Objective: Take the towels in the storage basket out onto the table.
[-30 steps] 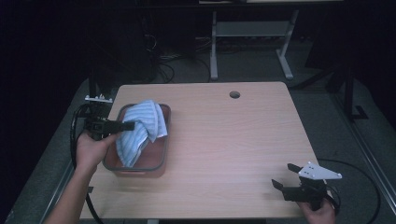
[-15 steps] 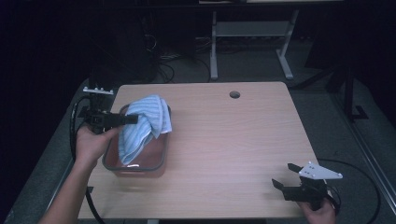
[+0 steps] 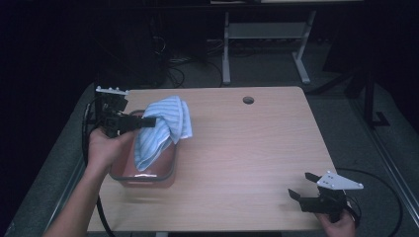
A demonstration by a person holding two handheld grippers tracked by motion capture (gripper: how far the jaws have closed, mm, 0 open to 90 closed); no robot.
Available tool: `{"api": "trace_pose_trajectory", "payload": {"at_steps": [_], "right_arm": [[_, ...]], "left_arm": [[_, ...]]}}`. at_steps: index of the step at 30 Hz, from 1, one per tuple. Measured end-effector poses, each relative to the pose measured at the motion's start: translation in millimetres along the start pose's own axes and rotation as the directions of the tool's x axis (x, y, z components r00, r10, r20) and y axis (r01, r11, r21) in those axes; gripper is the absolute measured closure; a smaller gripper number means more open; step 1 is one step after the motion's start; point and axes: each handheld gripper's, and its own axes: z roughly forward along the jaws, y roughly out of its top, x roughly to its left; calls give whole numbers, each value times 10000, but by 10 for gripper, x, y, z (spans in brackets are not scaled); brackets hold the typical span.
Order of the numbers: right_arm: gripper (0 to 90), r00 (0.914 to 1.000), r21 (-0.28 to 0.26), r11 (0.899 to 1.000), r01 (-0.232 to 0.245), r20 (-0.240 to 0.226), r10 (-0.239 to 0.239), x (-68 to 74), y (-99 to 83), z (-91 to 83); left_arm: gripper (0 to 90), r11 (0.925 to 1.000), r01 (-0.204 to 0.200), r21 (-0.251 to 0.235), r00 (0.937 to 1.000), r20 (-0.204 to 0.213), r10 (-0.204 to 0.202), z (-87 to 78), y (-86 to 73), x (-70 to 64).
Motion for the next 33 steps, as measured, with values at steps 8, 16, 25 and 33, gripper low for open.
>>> {"api": "trace_pose_trajectory", "payload": {"at_steps": [8,16,25,33], "right_arm": [[141,10000,-37,10000,3,33,-3,-13,-8,-13],[141,10000,-77,10000,-41,16,41,-18,-10,-21],[141,9999,-154,9998,-89,55,89,-35,-10,-31],[141,9999,-175,9998,-123,44,124,-32,-11,-31]], "left_arm": [[738,9994,-330,55,9994,136,329,53,73,-128],[739,9985,-515,175,9984,222,511,182,145,-235],[739,9961,-797,368,9962,378,783,358,216,-362],[739,9952,-831,518,9954,513,804,516,247,-433]]}}
